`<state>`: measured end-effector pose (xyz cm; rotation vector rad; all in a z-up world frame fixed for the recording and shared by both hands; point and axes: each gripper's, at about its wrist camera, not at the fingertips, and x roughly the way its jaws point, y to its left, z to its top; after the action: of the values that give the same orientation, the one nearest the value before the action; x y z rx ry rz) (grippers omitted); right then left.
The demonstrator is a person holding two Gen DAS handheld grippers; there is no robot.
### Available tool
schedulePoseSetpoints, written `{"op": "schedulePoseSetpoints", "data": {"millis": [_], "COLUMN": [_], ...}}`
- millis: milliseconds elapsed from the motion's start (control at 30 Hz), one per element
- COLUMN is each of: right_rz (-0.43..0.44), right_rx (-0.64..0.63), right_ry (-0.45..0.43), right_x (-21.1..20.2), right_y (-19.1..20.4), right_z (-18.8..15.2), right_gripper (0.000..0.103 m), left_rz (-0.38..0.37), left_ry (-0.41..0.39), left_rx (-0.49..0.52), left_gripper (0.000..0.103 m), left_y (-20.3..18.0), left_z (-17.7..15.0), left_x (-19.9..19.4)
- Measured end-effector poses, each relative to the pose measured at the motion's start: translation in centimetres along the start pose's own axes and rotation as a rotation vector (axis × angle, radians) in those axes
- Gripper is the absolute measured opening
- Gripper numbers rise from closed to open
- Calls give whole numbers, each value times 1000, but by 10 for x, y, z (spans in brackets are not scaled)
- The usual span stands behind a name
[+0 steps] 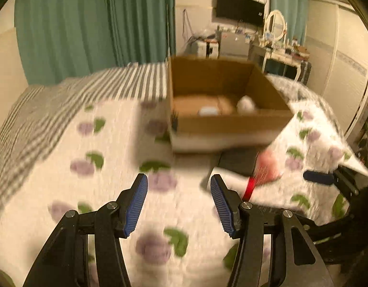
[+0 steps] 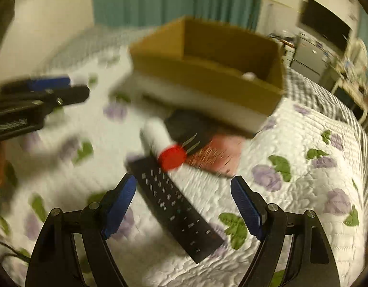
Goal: Organize rigid objects
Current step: 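Grasp the black TV remote with the right tool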
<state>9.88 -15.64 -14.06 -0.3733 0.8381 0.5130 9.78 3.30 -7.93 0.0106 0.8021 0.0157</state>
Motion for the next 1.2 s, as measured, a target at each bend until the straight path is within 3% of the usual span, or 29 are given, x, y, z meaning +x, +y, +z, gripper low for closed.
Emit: {"op": "schedulePoseSetpoints", "data": {"millis": [133,333,400,633,800,933,1200], "right_rz": [20,38,50,79,113,137,39], "right_rx": [-48,-43,-31,-49,-4,53,160], "right_ry": [98,191,202,138,91,14,-50], "right_x": [27,56,61,40,14,-11,-29], "right_y": [14,16,15,23,16,5,-50], "right_z": [-3,-5,-4,-3,-10,-15,12], "right_gripper": [70,68,63,29,27,19,19], "left_rz": [15,-5,-2,22,49,40,-33], "left_ry": [66,78,84,93,100,98,87], "left_rx": [3,-5,-7,-5,20,42,69], "left_gripper": [58,58,58,58,58,58,58], "left_y": [6,15,16,17,10,-1,-40], "left_z": [-20,-29,-28,-30,-31,-29,-4], "left_x": [21,29,31,32,33,29,32]}}
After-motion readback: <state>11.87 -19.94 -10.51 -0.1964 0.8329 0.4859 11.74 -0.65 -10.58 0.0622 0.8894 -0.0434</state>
